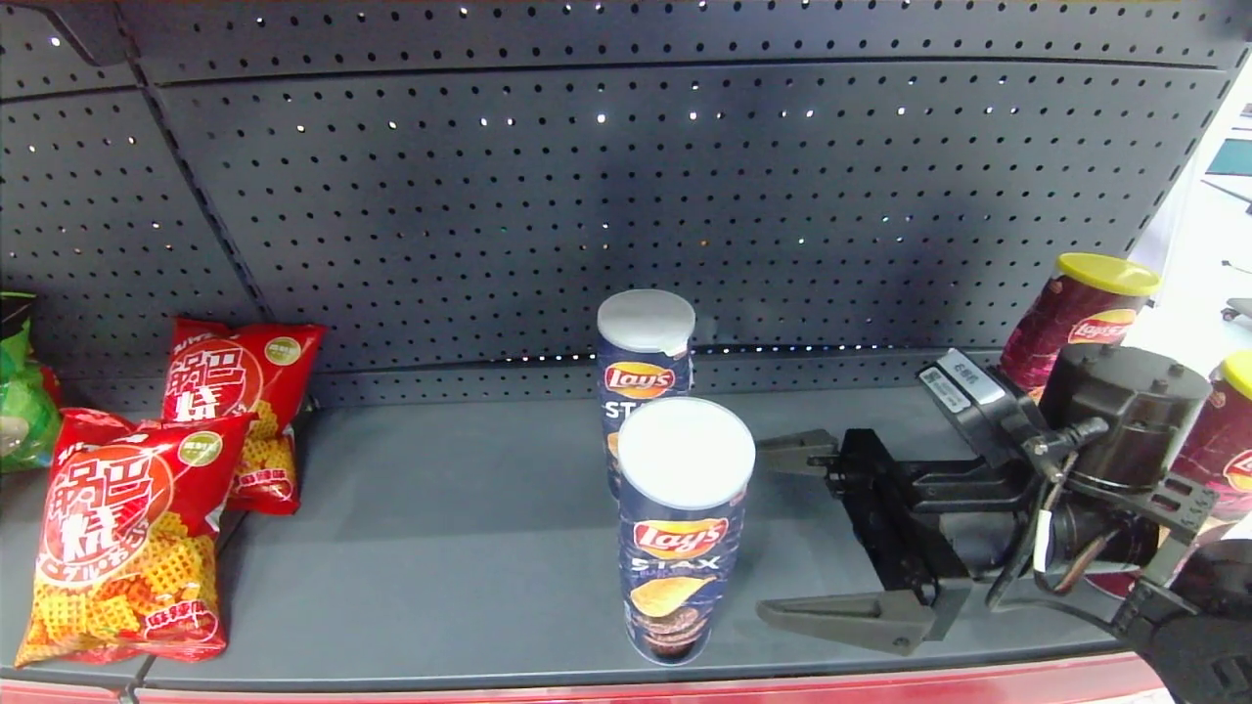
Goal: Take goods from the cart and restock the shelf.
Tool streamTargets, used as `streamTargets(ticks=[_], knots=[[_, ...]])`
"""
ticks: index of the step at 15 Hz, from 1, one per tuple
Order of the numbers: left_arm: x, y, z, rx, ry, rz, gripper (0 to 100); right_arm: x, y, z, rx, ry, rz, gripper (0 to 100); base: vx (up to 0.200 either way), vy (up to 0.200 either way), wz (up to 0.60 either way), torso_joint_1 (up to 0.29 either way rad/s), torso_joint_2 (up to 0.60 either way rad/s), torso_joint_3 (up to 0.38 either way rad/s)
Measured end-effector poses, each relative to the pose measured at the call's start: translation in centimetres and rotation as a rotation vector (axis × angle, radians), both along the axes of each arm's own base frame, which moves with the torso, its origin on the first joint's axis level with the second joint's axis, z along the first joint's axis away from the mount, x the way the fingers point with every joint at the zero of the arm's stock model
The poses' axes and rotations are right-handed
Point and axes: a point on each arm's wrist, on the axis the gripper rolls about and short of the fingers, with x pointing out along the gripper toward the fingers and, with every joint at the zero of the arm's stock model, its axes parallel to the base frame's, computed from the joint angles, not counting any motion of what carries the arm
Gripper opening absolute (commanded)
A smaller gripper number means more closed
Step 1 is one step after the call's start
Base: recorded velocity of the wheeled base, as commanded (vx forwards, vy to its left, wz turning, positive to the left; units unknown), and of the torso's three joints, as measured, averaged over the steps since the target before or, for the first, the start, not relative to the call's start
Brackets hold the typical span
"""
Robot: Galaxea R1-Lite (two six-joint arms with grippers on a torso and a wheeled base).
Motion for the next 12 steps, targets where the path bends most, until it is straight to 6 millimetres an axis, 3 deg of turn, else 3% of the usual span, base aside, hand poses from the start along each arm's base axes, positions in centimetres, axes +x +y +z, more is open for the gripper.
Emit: streamTargets(ticks=[12], knots=[[0.0,0.0,0.0,0.0,0.0,0.0,100,0.8,3.1,-1.3,-0.007,0.009,0.013,100,0.0,0.0,0.0,0.0,0.0,0.0]])
